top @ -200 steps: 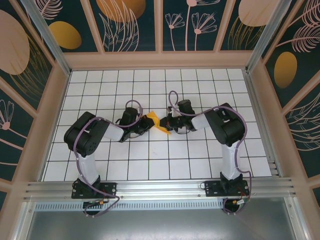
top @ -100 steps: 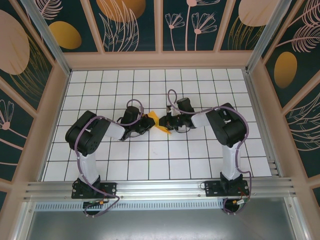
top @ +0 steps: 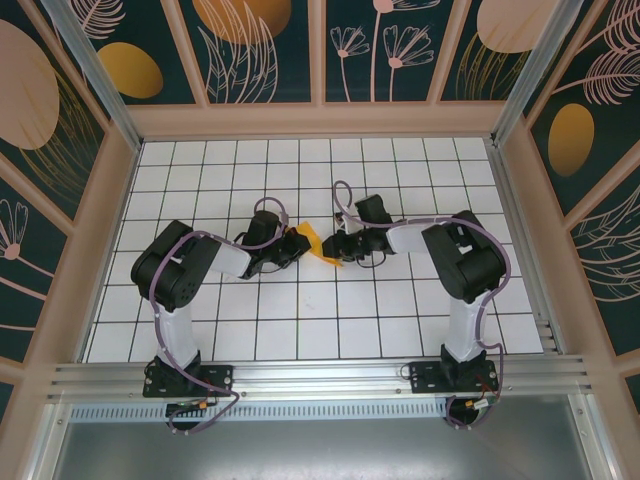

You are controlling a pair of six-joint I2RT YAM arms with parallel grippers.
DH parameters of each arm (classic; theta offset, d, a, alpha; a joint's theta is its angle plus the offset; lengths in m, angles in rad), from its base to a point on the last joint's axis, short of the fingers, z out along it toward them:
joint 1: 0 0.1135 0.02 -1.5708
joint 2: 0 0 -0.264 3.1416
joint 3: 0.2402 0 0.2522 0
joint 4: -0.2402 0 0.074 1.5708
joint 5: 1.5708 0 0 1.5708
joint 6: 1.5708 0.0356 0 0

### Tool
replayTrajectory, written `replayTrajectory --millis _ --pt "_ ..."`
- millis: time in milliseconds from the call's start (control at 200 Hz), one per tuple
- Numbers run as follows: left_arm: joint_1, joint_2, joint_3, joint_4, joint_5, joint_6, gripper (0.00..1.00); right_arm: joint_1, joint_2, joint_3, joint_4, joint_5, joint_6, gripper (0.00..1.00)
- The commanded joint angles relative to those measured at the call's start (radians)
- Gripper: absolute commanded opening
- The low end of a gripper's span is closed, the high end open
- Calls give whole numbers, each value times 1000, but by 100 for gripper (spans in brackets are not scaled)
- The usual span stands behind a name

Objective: Fold a paper plane with a square sheet of paper (pick it up from the middle)

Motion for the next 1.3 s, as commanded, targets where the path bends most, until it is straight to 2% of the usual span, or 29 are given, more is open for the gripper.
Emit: replayTrajectory --millis 0,215,350,485,580,786,1296 --pt "-4 50 22 -69 -51 29 2 3 -25 19 -82 62 -122 21" --pt "-4 33 48 -100 -46 62 3 -5 -18 -10 -30 37 -84 11" --pt "-3 -14 70 -85 -21 101 10 -22 -8 -32 29 -28 -25 2" --pt "-4 -89 57 -40 -9 129 17 -42 -3 -61 125 -118 69 0" --pt "-5 -114 24 20 10 118 19 -50 1 -78 195 -162 149 0" --pt "-26 -99 -32 109 36 84 17 -56 23 -92 253 -183 260 0" --pt "-45 1 -26 124 42 59 7 -59 86 -56 125 -121 285 0"
